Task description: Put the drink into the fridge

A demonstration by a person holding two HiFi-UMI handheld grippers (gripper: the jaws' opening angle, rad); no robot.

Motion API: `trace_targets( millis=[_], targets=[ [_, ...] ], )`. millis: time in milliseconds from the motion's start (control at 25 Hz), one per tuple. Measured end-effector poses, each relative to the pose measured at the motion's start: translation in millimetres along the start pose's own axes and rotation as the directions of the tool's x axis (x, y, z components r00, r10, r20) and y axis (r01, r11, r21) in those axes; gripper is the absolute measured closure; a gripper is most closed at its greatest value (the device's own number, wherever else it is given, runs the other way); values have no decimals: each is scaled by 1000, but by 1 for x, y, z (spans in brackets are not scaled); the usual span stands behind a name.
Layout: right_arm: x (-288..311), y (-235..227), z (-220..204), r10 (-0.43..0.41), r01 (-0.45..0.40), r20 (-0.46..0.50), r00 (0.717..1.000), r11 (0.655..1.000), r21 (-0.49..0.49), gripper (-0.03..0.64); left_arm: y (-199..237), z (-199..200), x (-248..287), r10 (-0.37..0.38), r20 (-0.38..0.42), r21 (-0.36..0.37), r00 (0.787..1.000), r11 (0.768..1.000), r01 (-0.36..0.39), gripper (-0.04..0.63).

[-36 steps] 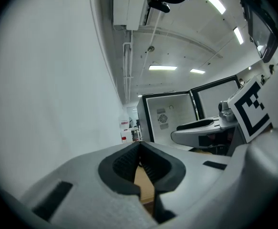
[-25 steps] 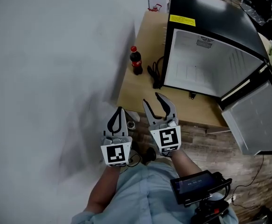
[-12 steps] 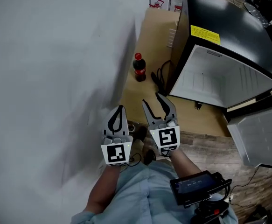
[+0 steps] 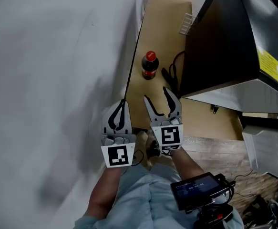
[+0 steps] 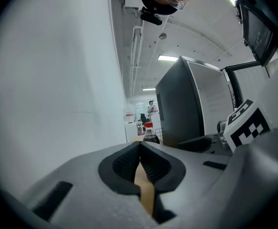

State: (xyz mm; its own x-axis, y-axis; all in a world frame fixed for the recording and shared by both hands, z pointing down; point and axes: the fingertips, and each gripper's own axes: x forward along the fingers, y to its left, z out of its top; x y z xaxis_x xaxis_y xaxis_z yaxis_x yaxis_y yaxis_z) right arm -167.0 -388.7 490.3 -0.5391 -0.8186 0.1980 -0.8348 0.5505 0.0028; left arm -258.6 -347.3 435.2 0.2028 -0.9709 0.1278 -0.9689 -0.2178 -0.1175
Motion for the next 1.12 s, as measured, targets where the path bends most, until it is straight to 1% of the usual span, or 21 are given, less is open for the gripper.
trace_targets(
  millis=[280,480,960,1120],
  targets=[
    [49,-14,-28,-41,43,-47,998,999,22,319,17,-25,38,-32,-48,5,998,999,32,586],
    [82,-23,-42,-59,61,-71,996,998,25,296,24,-45,59,-55,-85,-10,995,998,54,586],
    [133,-37,-63,-69,70,-105,992,998,6,293,37,-64,96,-67,-85,-36,994,997,64,586],
    [139,-37,-66,-56,57,-115,992,998,3,304,37,-69,100,-67,-113,-31,991,997,64,586]
  ],
)
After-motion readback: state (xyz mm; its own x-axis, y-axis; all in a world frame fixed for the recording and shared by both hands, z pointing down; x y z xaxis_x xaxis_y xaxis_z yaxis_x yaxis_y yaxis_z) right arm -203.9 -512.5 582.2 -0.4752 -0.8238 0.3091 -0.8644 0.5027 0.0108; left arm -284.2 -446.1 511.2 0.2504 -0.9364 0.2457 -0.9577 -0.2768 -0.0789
